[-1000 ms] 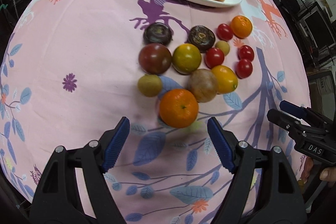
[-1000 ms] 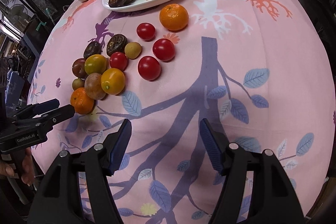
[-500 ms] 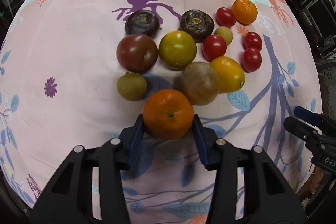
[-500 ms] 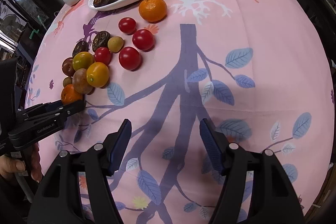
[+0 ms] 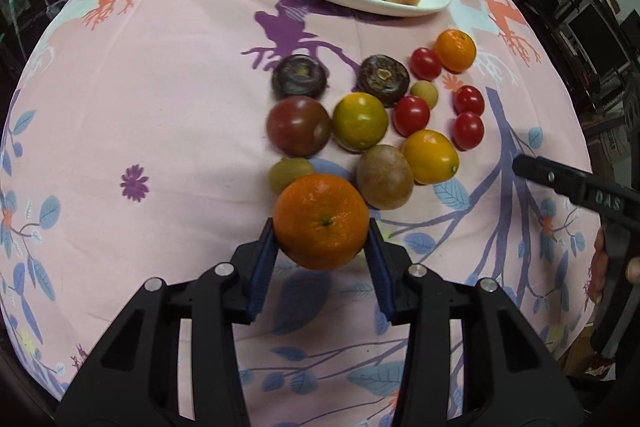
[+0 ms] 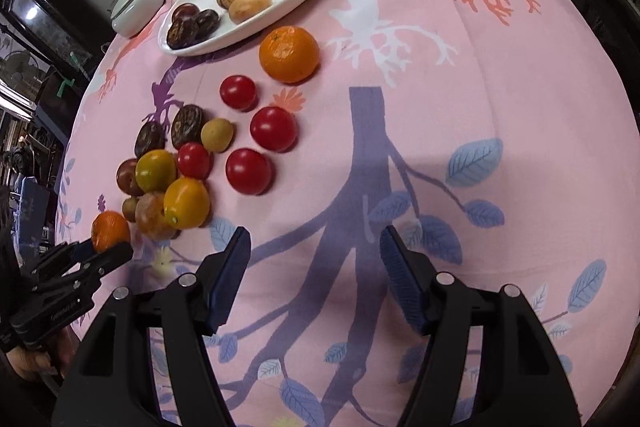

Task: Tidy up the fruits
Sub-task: 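Lift the mandarin with left tool while right tool grasps a second mandarin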

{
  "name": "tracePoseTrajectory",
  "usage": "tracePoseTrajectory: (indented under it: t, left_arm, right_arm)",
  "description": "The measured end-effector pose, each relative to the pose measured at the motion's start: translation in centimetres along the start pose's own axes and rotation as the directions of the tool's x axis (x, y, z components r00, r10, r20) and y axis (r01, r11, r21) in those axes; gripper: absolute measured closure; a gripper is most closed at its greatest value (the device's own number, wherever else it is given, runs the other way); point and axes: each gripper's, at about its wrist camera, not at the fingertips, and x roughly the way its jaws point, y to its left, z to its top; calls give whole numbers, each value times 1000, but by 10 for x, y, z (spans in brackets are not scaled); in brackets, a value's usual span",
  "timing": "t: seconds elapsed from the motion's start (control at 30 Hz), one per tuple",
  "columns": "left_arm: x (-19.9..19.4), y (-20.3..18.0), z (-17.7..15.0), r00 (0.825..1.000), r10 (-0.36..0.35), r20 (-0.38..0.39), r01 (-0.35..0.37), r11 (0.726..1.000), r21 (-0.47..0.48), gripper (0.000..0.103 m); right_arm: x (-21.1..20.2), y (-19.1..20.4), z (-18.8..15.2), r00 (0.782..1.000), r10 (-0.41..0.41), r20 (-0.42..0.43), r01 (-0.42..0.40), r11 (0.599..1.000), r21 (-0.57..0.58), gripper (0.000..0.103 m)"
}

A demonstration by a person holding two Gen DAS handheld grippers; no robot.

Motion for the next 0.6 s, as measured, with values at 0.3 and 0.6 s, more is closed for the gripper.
tracePoseTrajectory:
  t: [0.3,0.6]
  left_arm:
    - [-6,15,5,1000,-21,13,21,1000,-20,59]
    - [2,23,15,1000,-29,3,29,998,-53,59]
  right_arm:
    - [22,19,56,996,-61,62,67,992,-108,36]
    - [51,39,90,990,-120,80,137,958,-252,42]
